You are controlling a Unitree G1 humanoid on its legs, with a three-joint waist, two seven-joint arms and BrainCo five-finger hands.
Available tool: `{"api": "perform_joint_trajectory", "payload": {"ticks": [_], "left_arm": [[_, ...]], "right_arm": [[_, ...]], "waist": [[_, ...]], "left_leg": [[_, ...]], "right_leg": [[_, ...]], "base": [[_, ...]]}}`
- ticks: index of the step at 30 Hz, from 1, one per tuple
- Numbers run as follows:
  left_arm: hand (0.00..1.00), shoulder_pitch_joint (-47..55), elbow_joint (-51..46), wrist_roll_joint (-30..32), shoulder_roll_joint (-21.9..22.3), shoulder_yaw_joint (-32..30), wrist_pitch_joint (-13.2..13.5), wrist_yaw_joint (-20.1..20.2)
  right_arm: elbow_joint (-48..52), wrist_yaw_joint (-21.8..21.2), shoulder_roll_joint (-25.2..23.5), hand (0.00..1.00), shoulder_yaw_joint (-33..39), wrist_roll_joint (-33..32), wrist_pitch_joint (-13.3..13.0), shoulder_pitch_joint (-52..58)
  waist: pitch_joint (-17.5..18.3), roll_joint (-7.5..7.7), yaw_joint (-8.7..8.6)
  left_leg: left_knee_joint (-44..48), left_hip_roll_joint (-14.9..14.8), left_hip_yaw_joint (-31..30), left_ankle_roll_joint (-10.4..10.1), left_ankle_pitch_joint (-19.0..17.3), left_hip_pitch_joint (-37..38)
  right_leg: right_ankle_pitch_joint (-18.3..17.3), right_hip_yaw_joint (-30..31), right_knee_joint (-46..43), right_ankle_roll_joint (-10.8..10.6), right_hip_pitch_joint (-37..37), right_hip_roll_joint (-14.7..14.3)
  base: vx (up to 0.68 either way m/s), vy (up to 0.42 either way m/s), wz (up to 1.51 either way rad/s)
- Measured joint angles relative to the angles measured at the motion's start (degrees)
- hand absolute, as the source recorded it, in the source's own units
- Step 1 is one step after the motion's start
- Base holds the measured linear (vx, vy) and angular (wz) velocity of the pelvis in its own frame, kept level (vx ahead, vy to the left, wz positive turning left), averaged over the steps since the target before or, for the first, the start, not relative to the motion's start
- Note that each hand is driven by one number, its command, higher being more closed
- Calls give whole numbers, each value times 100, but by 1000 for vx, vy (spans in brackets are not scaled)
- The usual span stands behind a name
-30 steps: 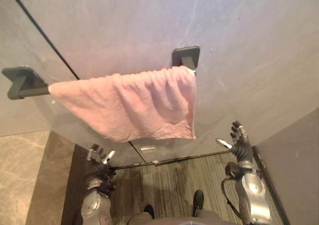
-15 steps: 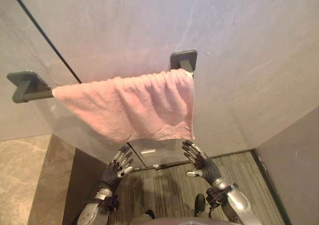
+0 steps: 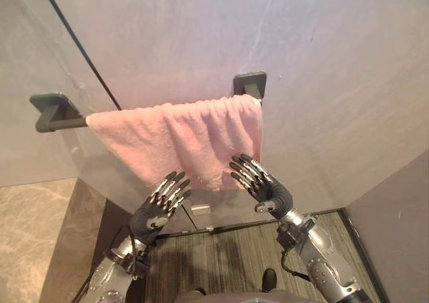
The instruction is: Organize washtable
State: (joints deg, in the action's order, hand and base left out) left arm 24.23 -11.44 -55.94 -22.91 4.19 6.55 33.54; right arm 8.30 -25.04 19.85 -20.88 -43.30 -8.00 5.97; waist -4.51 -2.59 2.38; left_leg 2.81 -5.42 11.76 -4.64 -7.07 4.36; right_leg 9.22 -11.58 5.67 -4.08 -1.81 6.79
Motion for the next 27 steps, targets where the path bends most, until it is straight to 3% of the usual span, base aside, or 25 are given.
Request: {"api": "perform_joint_trajectory", "payload": {"ticks": [10, 20, 27], "left_arm": [[0, -366, -390, -506, 485, -417, -32, 63], [0, -1047, -358, -680, 737, -286, -17, -302], [0, -1597, 224, -792, 997, -89, 24, -557]], "right_arm": [[310, -127, -12, 0, -224, -285, -5, -547], [-242, 95, -221, 0, -691, -280, -7, -1474], [-784, 220, -358, 0, -1059, -257, 1, -2037]], "waist": [[146, -28, 105], [150, -21, 135], [155, -8, 125]], "left_leg": [[-33, -6, 24, -5, 4, 17], [-52, -6, 2, -13, 12, 40], [-58, -7, 39, -31, 25, 55]], "right_leg": [[3, 7, -14, 2, 7, -9], [3, -3, -16, 2, 34, -8], [6, 18, -25, 3, -1, -23]], "base": [[-3, 0, 0], [0, 0, 0], [4, 1, -2]]}}
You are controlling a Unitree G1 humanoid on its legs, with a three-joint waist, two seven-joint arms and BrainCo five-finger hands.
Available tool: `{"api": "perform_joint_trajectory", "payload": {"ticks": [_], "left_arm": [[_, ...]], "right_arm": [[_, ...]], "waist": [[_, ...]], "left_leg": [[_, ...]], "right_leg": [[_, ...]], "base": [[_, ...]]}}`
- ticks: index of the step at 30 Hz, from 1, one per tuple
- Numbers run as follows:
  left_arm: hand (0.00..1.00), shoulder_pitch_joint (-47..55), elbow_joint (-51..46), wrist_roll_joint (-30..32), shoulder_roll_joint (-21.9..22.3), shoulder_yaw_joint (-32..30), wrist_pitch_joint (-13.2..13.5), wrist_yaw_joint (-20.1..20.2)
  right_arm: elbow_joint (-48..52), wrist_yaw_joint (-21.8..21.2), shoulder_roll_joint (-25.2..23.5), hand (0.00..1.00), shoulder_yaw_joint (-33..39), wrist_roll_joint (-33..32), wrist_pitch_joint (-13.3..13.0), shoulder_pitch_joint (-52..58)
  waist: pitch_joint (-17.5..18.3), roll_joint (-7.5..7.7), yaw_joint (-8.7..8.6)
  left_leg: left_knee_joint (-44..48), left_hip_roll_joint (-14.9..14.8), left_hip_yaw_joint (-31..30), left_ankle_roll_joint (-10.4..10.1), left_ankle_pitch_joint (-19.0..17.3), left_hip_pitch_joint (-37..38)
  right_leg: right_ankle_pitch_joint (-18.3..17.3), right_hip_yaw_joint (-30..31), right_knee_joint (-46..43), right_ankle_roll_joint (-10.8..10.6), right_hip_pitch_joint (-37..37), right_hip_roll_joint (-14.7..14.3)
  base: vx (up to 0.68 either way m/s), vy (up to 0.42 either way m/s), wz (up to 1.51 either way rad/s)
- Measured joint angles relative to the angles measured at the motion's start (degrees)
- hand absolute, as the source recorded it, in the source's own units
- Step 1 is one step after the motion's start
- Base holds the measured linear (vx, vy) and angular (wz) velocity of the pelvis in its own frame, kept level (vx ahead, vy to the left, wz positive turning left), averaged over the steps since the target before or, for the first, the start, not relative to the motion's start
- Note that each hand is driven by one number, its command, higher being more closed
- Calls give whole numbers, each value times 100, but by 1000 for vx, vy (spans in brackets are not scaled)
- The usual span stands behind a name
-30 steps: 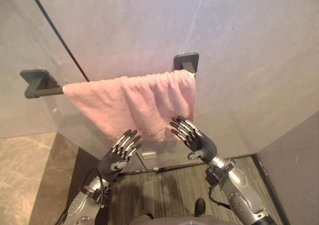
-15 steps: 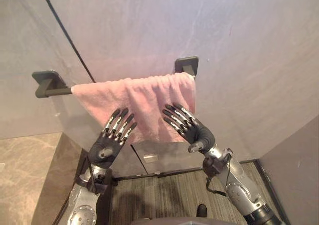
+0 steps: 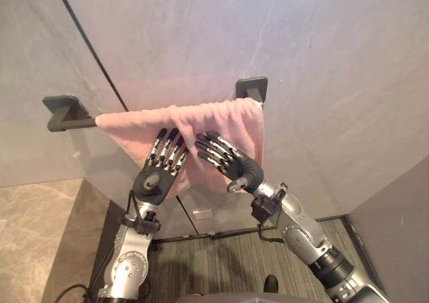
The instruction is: Organize washtable
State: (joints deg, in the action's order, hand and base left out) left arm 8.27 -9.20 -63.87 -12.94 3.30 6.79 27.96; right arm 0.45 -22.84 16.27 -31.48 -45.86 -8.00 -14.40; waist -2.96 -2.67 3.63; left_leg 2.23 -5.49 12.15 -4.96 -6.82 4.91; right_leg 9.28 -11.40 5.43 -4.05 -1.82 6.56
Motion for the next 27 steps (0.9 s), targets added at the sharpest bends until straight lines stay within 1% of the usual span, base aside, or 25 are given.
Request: {"api": "perform_joint_trajectory", "payload": {"ticks": [3, 5, 7, 9, 10, 11, 17, 19, 20, 22, 25, 27], "left_arm": [[0, -161, 139, 3, 93, -7, 42, -128], [0, -355, 395, 11, 185, -50, 130, -280], [0, -560, 705, 54, 184, -151, 223, -475], [0, -788, 1055, 175, 177, -361, 322, -665], [0, -898, 1251, 210, 172, -468, 414, -786], [0, -990, 1436, 253, 164, -638, 468, -907], [0, -1101, 1669, 449, 163, -1084, 599, -1192], [0, -1151, 1833, 455, 166, -1437, 744, -1345], [0, -1164, 1856, 453, 165, -1542, 767, -1392], [0, -1229, 1865, 453, 169, -2073, 905, -1587], [0, -1237, 1867, 460, 158, -2638, 1092, -1736], [0, -1237, 1867, 494, 156, -2832, 1162, -1805]], "right_arm": [[-132, 96, -91, 0, 15, 46, 0, -167], [-330, 187, -193, 0, 20, 142, -2, -405], [-476, 287, -237, 0, 36, 214, -6, -593], [-585, 407, -284, 0, 99, 218, -6, -764], [-595, 463, -291, 0, 153, 228, -6, -849], [-689, 516, -320, 0, 291, 229, -13, -947], [-786, 779, -317, 0, 832, 332, -22, -1026], [-785, 821, -299, 0, 1038, 385, -33, -1023], [-781, 824, -298, 0, 1087, 385, -34, -1017], [-740, 872, -315, 0, 1303, 390, -56, -971], [-655, 914, -344, 0, 1592, 389, -96, -781], [-529, 925, -341, 0, 1731, 388, -128, -639]], "waist": [[0, 0, 1], [1, 6, 1], [1, 6, 1], [-2, 12, 6], [-6, 19, 13], [-7, 37, 13], [-33, 84, 16], [-50, 109, 12], [-60, 124, 10], [-97, 178, 12], [-100, 181, 21], [-100, 181, 28]], "left_leg": [[-8, -1, 6, -1, 1, 0], [-9, 0, 16, -1, 1, 4], [-7, 0, 23, -2, 2, 5], [-3, -2, 25, -5, 6, -2], [3, -1, 41, -6, 6, -23], [6, 0, 69, -7, 11, -40], [0, -5, 115, -10, 24, -59], [-13, -21, 158, -10, 22, -77], [-12, -24, 162, -10, 22, -81], [-44, -35, 220, 1, 36, -85], [-101, -59, 255, -29, 66, -54], [-121, -71, 258, -72, 91, -46]], "right_leg": [[2, 14, -7, 1, -8, -3], [10, 29, -9, 11, -9, -4], [16, 38, -9, 16, -12, -5], [29, 75, 21, 24, -32, -8], [43, 97, 25, 25, -60, -8], [61, 125, 27, 29, -93, -8], [107, 183, 29, 47, -134, -12], [129, 235, 30, 58, -167, -22], [133, 244, 30, 63, -174, -24], [116, 264, 30, 82, -211, -47], [102, 261, 29, 99, -215, -73], [92, 259, 29, 108, -218, -92]], "base": [[0, 0, 0], [0, 0, 0], [-7, -1, -2], [-26, -3, -6], [-34, -4, -11], [-28, -4, -9], [-29, -7, -5], [-55, -22, -9], [-50, -25, -8], [-43, -26, -6], [0, 0, 0], [21, -2, 0]]}}
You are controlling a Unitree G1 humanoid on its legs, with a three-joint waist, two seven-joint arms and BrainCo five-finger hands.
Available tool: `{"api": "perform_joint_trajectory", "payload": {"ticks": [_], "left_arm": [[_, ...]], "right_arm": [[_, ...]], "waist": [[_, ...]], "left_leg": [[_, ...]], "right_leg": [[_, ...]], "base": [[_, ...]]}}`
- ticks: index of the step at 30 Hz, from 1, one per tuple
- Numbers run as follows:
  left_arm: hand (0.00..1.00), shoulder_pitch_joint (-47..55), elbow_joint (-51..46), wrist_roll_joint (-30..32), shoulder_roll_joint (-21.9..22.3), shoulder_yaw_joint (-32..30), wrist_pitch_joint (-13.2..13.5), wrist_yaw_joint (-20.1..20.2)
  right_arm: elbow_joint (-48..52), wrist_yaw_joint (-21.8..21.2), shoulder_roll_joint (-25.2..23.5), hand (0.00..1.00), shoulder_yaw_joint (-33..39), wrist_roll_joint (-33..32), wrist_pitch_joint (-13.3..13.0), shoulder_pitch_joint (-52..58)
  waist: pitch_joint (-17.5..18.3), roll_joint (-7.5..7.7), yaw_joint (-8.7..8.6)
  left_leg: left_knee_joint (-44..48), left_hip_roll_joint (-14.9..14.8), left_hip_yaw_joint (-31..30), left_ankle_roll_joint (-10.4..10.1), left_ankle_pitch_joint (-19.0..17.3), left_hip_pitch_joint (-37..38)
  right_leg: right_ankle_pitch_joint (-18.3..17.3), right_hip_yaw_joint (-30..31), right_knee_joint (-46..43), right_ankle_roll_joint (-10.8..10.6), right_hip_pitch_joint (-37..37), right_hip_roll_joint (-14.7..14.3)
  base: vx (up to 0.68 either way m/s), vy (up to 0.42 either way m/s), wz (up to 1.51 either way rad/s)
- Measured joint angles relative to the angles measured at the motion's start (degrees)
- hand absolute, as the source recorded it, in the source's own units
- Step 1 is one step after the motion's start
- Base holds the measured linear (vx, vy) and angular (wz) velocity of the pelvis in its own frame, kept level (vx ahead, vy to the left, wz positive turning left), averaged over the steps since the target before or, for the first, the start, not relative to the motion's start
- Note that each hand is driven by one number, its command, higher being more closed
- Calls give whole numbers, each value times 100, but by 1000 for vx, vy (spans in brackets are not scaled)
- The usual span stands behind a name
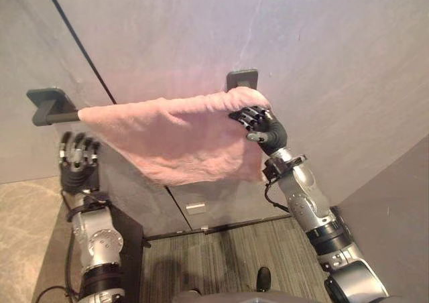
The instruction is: Organize washtable
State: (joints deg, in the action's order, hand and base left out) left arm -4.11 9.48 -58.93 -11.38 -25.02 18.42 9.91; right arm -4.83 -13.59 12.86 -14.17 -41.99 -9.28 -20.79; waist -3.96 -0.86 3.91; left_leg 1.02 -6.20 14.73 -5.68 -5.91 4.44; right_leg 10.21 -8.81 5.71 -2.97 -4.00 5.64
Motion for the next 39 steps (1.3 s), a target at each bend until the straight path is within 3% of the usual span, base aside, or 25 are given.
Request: {"api": "perform_joint_trajectory", "payload": {"ticks": [11, 20, 26, 34, 39], "left_arm": [[0, 102, 120, 337, -29, -674, 107, -182], [0, 680, 461, 546, 128, -736, 100, -188], [0, 935, 1147, 692, 408, -599, -26, -177], [0, 1081, 2753, 1389, 410, 147, -379, -71], [0, 1034, 4074, 2213, 496, 804, -648, -46]], "right_arm": [[683, -119, -2, 0, 556, -23, -65, 837], [760, -132, -61, 0, 1135, -91, -76, 1805], [529, 123, -74, 0, 1751, 55, -163, 2181], [-1284, 588, -121, 0, 1915, 1153, -129, 2442], [-2963, 814, -310, 0, 1942, 1819, 1, 2496]], "waist": [[3, -4, -14], [7, -18, -28], [28, -60, -51], [26, -68, -182], [1, -95, -253]], "left_leg": [[-79, -4, 6, -19, 16, 97], [-73, -10, -42, -10, 9, 80], [-39, -7, -111, -11, 10, 23], [-44, -5, -233, -13, 11, 16], [-60, -4, -252, -13, 9, 49]], "right_leg": [[1, -8, -36, -1, 22, -36], [-13, -60, 0, 6, 32, -39], [-16, -90, 1, 7, 18, -21], [-54, -199, 3, -29, 25, -13], [-80, -235, 3, -42, 52, -12]], "base": [[37, 4, -2], [-8, -4, 2], [0, -1, 5], [9, -2, 7], [4, 0, 1]]}}
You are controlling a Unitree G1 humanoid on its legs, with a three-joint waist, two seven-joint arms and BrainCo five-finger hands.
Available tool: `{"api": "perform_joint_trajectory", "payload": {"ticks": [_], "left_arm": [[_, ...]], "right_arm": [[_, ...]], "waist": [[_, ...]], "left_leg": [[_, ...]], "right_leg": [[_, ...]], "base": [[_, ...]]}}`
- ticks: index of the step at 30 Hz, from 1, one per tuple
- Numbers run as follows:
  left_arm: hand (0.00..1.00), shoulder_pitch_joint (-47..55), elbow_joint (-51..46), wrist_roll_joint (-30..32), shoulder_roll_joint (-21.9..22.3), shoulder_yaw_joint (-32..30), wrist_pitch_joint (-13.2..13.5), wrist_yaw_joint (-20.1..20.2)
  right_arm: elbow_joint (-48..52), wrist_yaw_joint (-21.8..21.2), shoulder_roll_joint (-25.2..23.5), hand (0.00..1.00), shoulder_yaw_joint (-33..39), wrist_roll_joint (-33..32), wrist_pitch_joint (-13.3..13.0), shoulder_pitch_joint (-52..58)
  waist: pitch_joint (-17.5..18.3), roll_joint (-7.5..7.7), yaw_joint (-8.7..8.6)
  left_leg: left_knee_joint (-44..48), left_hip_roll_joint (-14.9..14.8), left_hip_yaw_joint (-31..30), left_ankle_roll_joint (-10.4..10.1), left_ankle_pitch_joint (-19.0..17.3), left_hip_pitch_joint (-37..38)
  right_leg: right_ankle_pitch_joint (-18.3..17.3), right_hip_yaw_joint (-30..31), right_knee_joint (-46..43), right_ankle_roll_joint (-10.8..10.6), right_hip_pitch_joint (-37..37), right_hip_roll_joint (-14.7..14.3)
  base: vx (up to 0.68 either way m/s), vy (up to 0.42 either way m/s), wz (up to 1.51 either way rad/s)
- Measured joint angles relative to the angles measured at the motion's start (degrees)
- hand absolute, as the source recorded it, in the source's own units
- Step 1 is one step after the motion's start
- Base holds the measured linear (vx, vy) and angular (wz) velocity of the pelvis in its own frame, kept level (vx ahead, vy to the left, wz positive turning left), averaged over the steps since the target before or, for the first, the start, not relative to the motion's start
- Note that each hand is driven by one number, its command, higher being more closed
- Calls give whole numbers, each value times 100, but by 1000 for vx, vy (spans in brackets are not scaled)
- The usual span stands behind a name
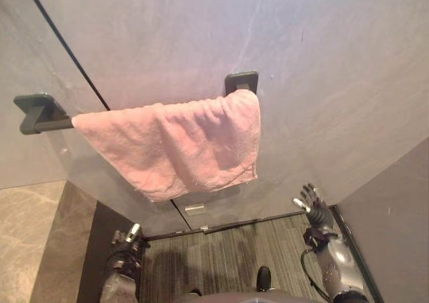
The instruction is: Organize washtable
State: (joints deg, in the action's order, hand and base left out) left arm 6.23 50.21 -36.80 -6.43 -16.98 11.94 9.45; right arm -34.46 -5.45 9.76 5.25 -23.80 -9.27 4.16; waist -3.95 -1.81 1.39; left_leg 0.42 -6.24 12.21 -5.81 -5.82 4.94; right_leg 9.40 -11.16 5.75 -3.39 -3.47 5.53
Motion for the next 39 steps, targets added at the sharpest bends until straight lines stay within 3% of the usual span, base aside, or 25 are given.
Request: {"api": "perform_joint_trajectory", "payload": {"ticks": [5, 9, 18, 26, 28, 30, 32, 34, 35, 36, 37, 39], "left_arm": [[0, -23, 1031, 861, 223, 138, -175, -184], [0, -5, 1619, 1439, 381, 37, -476, -540], [0, 35, 1732, 1984, 523, -555, -635, -897], [0, 28, 1573, 2379, 703, -786, -650, -1027], [0, 33, 1198, 2338, 736, -782, -648, -1094], [0, 32, 1017, 2140, 801, -776, -609, -1134], [0, 30, 1040, 1990, 841, -775, -547, -1165], [0, -16, 1029, 1920, 872, -797, -555, -1179], [0, -12, 1042, 1925, 921, -803, -552, -1170], [0, -7, 1060, 1927, 927, -831, -556, -1167], [0, -5, 1109, 1995, 990, -1014, -610, -1108], [0, -6, 1335, 2043, 1061, -1195, -719, -1062]], "right_arm": [[-1758, 199, -133, 0, 527, 536, 126, -15], [-3005, 477, -142, 0, 1422, 1055, 487, 20], [-3302, 860, -288, 0, 2467, 1375, 625, 151], [-3098, 964, -456, 0, 2326, 1361, 621, -35], [-2746, 999, -511, 0, 1982, 1370, 604, -185], [-2598, 998, -528, 0, 1860, 1388, 610, -326], [-2566, 995, -515, 0, 1758, 1442, 617, -481], [-2392, 999, -574, 0, 1804, 1607, 620, -521], [-2334, 997, -526, 0, 1871, 1611, 618, -547], [-2318, 998, -526, 0, 1936, 1611, 618, -563], [-2217, 1004, -532, 0, 2066, 1596, 616, -491], [-2244, 1017, -515, 0, 2516, 1588, 624, -466]], "waist": [[-122, -57, -89], [-140, -87, -111], [-151, -126, -212], [-327, -280, -242], [-552, -155, -196], [-655, -94, -95], [-685, -91, -108], [-707, -149, -99], [-690, -246, -74], [-682, -258, -86], [-630, -328, -173], [-465, -511, -290]], "left_leg": [[-20, 0, -3, 3, -35, 190], [-27, -4, 4, -1, -52, 238], [-19, -26, 146, -26, -174, 378], [110, -249, 234, -179, -120, 311], [909, -295, 234, -338, -11, -174], [1525, -310, 233, -362, 150, -571], [1594, -364, 428, -308, 342, -671], [3262, -714, 977, 3, -136, -863], [4638, -977, 1281, 56, -288, -874], [5141, -1027, 1397, 55, -286, -790], [5783, -1032, 1557, -11, -239, -457], [5572, -902, 1496, -494, 118, -75]], "right_leg": [[-51, -14, 0, -32, 183, 2], [-74, -14, 0, -34, 223, -2], [-127, 88, 1, -42, 350, -22], [-300, 100, -155, 98, 273, -196], [-694, 100, -984, 178, -189, -79], [-1021, 59, -1680, 260, -493, 69], [-1304, -175, -1972, 395, -551, 207], [-1476, -491, -2142, 657, -570, 262], [-1539, -625, -2203, 738, -519, 211], [-1553, -695, -2196, 755, -479, 203], [-1540, -888, -2055, 783, -372, 135], [-1501, -1195, -1919, 842, -350, 6]], "base": [[0, 0, 0], [0, 0, 0], [3, 7, -7], [31, -38, 0], [-58, -111, 14], [-139, -182, 28], [-70, -144, 55], [159, -14, 58], [45, -81, 37], [-62, -140, 64], [-19, -93, 85], [-3, -16, 98]]}}
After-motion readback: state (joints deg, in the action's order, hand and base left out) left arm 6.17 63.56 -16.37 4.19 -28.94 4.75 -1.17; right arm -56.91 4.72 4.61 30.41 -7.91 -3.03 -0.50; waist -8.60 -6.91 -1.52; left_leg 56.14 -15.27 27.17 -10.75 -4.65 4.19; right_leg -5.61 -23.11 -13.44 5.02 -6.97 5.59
